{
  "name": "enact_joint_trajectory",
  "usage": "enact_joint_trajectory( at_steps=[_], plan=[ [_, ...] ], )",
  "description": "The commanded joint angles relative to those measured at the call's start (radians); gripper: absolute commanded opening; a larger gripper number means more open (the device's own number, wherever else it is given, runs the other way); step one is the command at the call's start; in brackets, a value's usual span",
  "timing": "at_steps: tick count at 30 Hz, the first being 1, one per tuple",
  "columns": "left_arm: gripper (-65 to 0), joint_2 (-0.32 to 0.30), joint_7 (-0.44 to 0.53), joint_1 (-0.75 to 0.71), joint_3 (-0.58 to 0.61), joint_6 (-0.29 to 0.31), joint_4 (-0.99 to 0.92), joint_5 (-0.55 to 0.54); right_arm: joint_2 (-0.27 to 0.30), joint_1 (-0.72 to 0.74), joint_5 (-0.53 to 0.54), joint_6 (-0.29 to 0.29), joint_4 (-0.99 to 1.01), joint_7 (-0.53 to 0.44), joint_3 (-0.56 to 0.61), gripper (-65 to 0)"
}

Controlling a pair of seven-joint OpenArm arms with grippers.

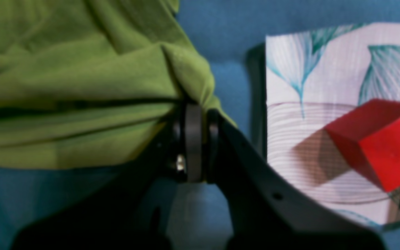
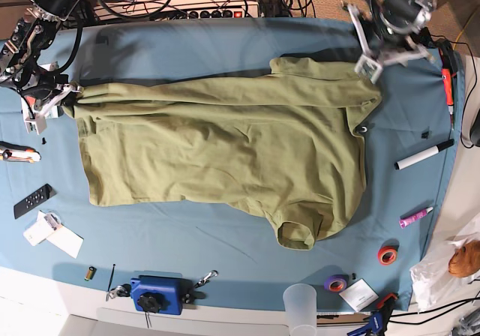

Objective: Layout the t-shirt on the table in an organized manner, then fold the t-shirt properly
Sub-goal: 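Grasp the shoulder fabric with the left gripper and pull it outward, then drag the grasped shoulder fabric away from the shirt body with the left gripper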

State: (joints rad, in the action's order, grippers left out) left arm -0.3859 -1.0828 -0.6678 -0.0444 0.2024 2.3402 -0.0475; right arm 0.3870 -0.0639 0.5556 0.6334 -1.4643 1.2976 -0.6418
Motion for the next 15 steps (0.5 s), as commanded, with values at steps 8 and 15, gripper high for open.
enact_joint_trajectory(
  at_steps=[8, 15],
  plan=[
    [-39.4, -0.008, 0.183, -0.014, -0.004, 0.177, 0.016, -0.058, 0.023, 0.009, 0.038, 0.006, -0.013, -0.019, -0.007, -65.0],
    [-39.4, -0.008, 0.201, 0.068, -0.004, 0.294, 0.016, -0.019, 0.023, 0.009, 0.047, 0.006, -0.013, -0.019, -0.007, -65.0]
  ],
)
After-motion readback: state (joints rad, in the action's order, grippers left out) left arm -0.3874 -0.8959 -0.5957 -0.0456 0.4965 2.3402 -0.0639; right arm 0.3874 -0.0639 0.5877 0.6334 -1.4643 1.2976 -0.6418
